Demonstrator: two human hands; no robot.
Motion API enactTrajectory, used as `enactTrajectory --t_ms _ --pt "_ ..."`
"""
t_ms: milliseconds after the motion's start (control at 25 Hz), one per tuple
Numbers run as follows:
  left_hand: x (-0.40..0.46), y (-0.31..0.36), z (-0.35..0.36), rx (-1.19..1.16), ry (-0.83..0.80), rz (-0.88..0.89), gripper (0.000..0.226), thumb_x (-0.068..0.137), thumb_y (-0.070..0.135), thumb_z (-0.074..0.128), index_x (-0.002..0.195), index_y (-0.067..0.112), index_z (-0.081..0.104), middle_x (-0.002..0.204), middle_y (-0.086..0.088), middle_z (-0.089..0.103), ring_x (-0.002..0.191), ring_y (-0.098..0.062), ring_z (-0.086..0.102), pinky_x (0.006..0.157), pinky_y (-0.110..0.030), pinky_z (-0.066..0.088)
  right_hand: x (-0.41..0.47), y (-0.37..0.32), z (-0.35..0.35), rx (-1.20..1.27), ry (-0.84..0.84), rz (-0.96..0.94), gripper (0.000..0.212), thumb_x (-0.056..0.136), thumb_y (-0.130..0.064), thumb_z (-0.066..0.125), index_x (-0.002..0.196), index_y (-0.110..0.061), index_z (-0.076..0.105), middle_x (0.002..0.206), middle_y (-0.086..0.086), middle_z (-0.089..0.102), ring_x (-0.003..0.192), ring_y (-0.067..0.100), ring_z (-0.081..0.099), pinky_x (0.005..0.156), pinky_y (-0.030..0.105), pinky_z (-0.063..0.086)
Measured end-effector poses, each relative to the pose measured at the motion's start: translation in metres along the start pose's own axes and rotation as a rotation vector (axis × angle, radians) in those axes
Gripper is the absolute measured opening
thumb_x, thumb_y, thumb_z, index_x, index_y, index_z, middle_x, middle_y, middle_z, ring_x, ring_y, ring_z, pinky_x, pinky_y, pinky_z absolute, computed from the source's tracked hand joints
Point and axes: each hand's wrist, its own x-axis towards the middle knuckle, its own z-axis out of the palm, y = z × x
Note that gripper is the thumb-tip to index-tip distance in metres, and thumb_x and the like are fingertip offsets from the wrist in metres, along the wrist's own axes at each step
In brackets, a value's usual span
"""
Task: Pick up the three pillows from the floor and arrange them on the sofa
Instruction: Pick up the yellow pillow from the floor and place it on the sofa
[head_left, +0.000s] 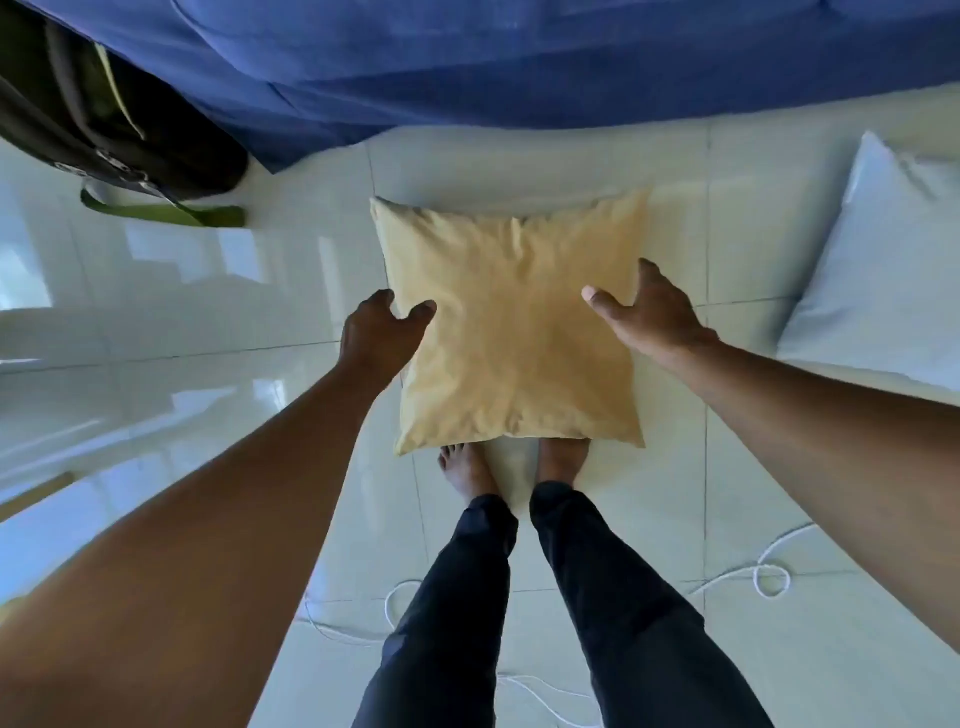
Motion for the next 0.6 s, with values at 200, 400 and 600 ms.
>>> enactTrajectory --t_ms 200,400,600 --pt "0.098 -0.036 0.059 -0.216 0.026 -0.196 0.105 0.08 0.075 0.072 0.146 -0.006 0.056 0.149 -0.024 0.06 0.138 -0.041 0.057 0.111 -0.044 0.046 0.1 0.04 0.059 0.186 0.106 0.221 0.107 0.077 -0.087 0.055 0.151 -0.011 0.044 0.151 0.01 0.055 0.136 0.034 0.054 0.1 0.038 0.043" --pt "0.139 -0.057 0.086 -0.639 -0.128 -0.363 0.105 0.057 0.082 0.082 0.142 0.023 0.066 0.133 0.007 0.074 0.119 -0.016 0.069 0.111 -0.034 0.046 0.133 0.051 0.089 0.709 0.074 0.384 0.099 0.064 -0.093 0.06 0.131 -0.02 0.062 0.12 -0.004 0.067 0.116 0.023 0.065 0.103 0.037 0.05" --pt "0.076 -0.029 0.066 -0.801 -0.235 -0.218 0.061 0.083 0.068 0.073 0.125 0.024 0.078 0.112 0.004 0.085 0.103 -0.014 0.082 0.096 -0.035 0.062 0.077 0.034 0.067 0.826 0.044 0.305 0.086 0.062 -0.089 0.068 0.115 -0.021 0.069 0.117 -0.005 0.074 0.11 0.021 0.069 0.11 0.041 0.049"
